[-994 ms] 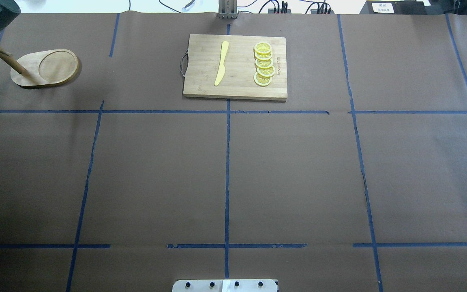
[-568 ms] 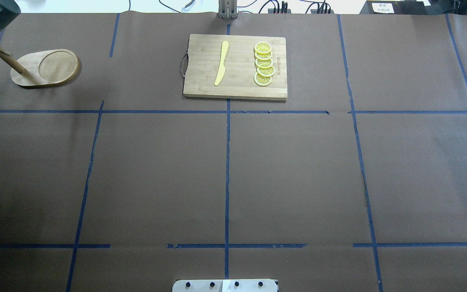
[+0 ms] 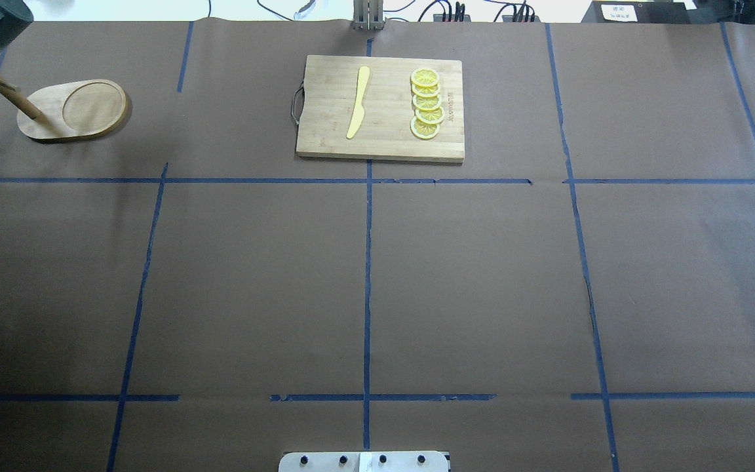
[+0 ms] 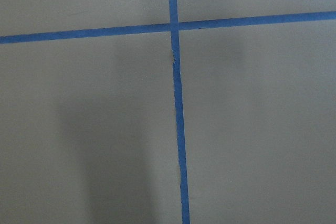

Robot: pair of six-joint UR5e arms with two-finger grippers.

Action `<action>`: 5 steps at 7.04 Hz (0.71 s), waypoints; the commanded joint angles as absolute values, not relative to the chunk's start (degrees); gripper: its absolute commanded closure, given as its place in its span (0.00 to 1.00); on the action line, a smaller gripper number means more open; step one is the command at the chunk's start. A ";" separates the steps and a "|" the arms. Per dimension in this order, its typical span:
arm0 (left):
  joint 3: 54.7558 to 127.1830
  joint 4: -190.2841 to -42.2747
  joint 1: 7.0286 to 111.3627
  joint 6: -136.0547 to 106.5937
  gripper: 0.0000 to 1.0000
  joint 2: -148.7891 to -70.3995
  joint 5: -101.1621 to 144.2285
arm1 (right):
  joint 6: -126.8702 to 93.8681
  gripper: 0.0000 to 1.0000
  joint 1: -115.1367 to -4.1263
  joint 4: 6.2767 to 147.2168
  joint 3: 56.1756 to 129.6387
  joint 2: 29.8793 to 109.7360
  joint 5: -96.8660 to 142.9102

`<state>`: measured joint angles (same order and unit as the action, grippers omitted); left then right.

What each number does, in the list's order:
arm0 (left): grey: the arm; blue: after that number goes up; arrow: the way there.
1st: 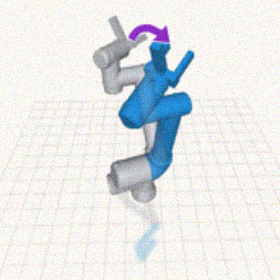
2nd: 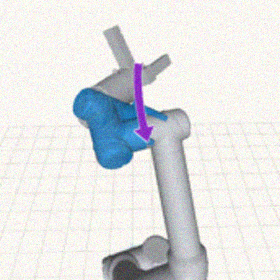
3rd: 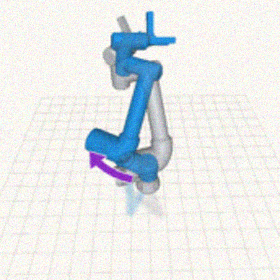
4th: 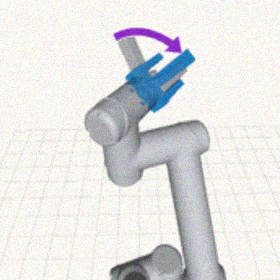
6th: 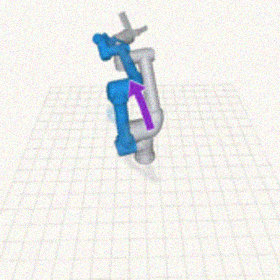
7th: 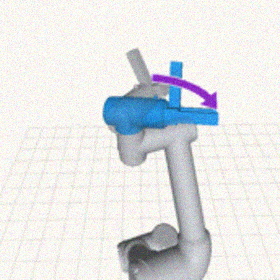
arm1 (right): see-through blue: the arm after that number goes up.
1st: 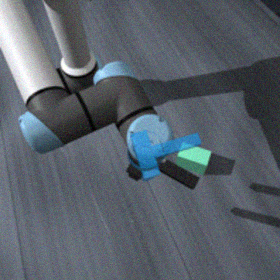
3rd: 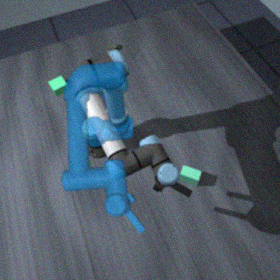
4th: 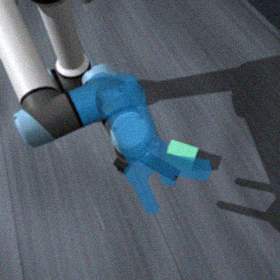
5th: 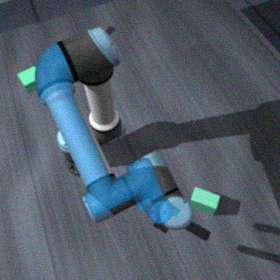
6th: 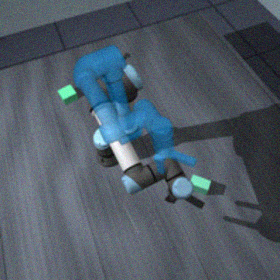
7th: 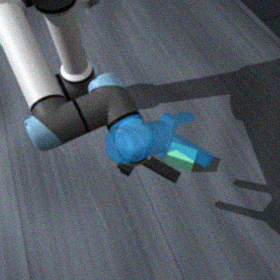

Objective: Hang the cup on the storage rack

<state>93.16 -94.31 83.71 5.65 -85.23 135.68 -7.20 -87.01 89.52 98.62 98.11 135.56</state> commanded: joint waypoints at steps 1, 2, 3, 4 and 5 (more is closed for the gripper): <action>94.04 -94.13 83.85 5.71 0.00 -84.99 135.79 | -7.47 0.00 -87.01 89.39 98.52 98.17 135.88; 93.96 -94.13 84.63 5.71 0.00 -84.90 137.97 | -7.47 0.00 -87.01 89.38 98.44 98.26 135.88; 94.04 -94.13 85.60 5.71 0.00 -84.29 139.90 | -7.47 0.00 -86.92 89.38 98.18 98.26 135.88; 94.48 -94.13 86.39 5.63 0.00 -84.29 139.92 | -7.56 0.00 -86.92 89.38 97.65 98.26 135.88; 95.09 -94.13 86.48 5.63 0.00 -84.29 139.92 | -8.17 0.00 -86.92 89.47 97.65 98.26 135.88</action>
